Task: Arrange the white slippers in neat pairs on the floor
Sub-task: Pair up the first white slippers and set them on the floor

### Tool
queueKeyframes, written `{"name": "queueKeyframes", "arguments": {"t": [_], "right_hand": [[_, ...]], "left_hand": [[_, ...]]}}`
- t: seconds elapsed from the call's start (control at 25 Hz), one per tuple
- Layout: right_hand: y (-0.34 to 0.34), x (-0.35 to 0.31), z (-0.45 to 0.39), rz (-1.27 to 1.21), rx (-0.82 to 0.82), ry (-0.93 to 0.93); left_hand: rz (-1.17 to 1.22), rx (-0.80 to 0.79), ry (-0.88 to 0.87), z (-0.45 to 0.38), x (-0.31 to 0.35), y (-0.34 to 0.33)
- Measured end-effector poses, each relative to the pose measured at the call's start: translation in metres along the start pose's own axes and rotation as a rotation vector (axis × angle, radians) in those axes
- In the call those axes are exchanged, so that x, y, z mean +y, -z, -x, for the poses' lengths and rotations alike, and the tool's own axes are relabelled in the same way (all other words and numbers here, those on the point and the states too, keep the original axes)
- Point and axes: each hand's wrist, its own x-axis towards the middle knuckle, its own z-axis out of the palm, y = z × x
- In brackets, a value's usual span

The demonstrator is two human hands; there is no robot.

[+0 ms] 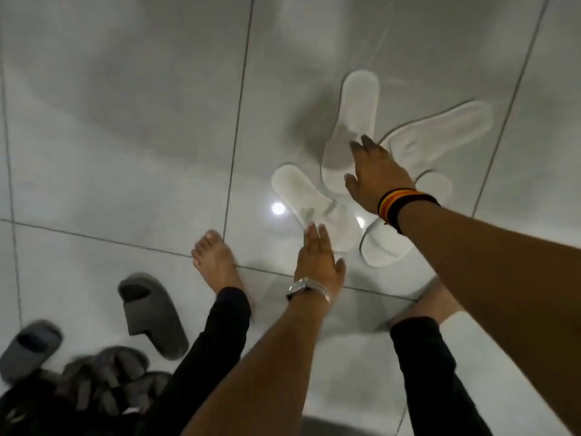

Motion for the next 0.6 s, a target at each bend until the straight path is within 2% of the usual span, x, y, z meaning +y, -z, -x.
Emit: {"name": "queueKeyframes", "arguments": {"t": [0.16,0.24,0.36,0.48,0.6], "right_hand": [[-0.054,0.015,-0.046,0.006,-0.138,-0.025],[-0.068,0.02,-0.066,0.026,-0.117,-0.018],[-0.062,0.02,-0.095,0.024,-0.008,-0.006],[-0.057,0.009,-0.11,0.022,0.006,0.044],[-0.057,-0.014,-0.114,-0.055,-0.017,0.07]], "left_hand": [[0.003,0.039,0.096,-0.085,-0.01,-0.017],[-0.087,0.142,0.044,-0.112,-0.024,-0.006],[-0.271,0.216,-0.09,-0.147,-0.05,0.049],[-0.437,0.158,-0.189,-0.183,-0.072,0.12],[-0.562,0.109,-0.212,-0.208,-0.077,0.171]]}}
